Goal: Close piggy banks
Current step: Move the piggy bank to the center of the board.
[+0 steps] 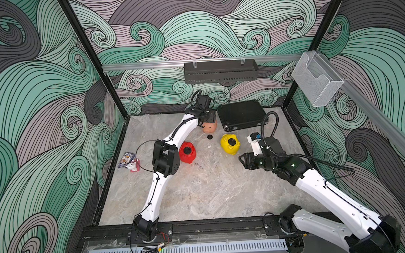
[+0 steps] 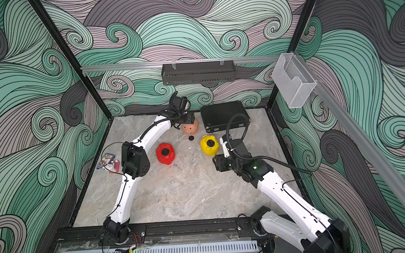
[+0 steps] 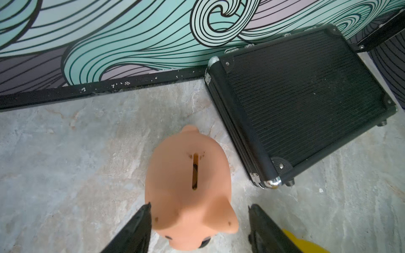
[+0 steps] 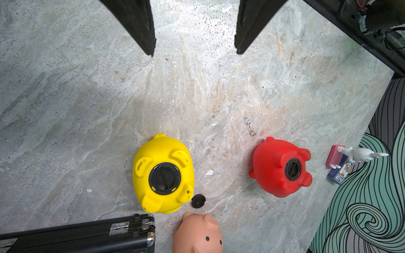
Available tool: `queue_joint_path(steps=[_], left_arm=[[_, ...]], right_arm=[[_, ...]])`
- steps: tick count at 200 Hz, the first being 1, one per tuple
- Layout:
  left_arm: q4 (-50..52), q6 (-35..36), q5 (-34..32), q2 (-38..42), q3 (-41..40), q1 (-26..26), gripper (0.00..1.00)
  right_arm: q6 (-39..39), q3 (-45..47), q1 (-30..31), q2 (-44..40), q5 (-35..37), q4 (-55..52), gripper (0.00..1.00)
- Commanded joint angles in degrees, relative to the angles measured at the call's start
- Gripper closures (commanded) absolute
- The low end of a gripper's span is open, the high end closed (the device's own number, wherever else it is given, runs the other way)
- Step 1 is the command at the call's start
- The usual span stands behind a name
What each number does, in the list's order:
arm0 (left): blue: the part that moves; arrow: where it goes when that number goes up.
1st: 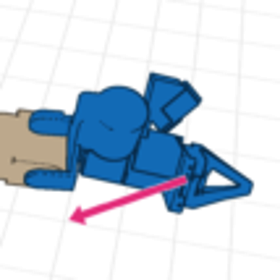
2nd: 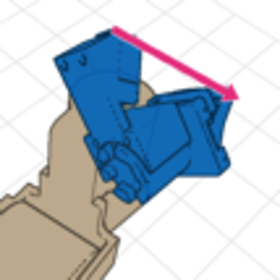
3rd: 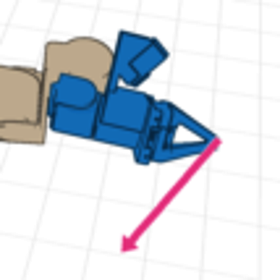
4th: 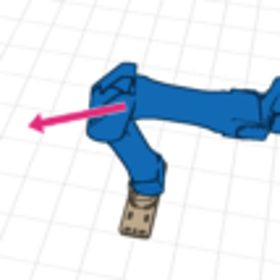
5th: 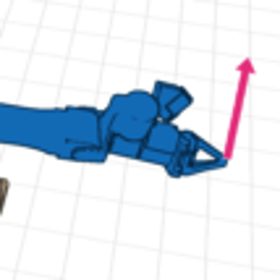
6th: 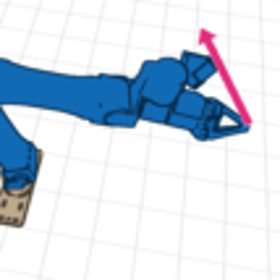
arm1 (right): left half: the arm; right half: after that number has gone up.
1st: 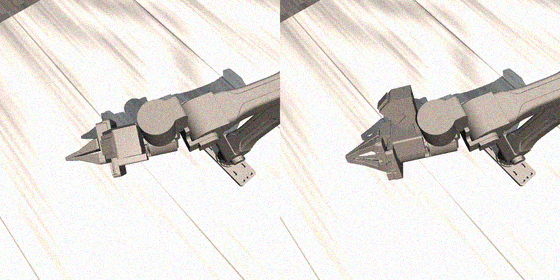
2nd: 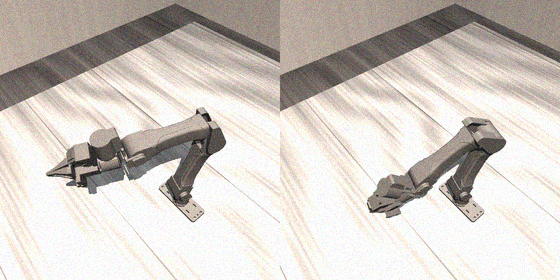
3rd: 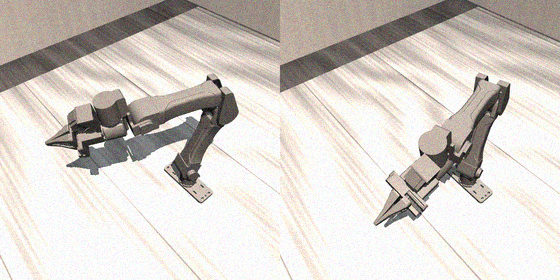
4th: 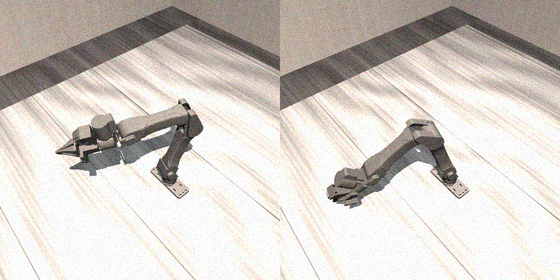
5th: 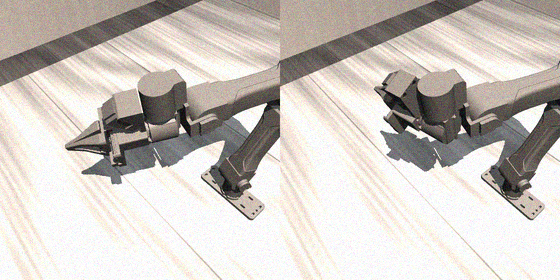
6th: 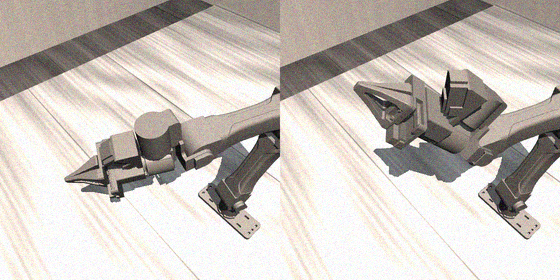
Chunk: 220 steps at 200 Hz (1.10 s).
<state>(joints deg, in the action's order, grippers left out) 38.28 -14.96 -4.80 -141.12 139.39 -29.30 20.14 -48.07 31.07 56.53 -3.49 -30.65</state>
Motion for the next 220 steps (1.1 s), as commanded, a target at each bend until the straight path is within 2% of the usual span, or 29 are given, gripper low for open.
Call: queue_joint_path(steps=[1, 21, 58, 129, 161, 220], left_arm=[[0.0, 2.5, -3.5, -2.6, 3.8, 0.2, 0.31], [-1.9, 3.1, -5.3, -5.1, 5.0, 0.2, 0.31], [0.5, 3.0, -4.4, -11.3, 13.9, 0.2, 0.3], [4.7, -3.2, -4.2, -13.4, 13.9, -0.4, 0.33], [8.8, -6.9, -3.8, -11.3, 10.9, -1.2, 0.35], [10.6, -14.5, -3.1, -5.9, 0.4, -2.5, 0.37]], right_arm=[[-0.4, 0.1, 0.4, -0.2, -0.7, -0.1, 0.4], [-0.5, 0.5, 0.3, -1.0, -0.1, 0.5, 0.4], [-0.7, 0.4, 0.3, -1.0, -0.1, 0.0, 0.4], [-0.7, 0.1, 0.3, -0.2, -0.6, -0.1, 0.4], [-0.7, 0.2, 0.3, -0.1, -0.5, 0.3, 0.4], [-0.8, 0.2, 0.4, -0.8, -0.5, 0.1, 0.39]])
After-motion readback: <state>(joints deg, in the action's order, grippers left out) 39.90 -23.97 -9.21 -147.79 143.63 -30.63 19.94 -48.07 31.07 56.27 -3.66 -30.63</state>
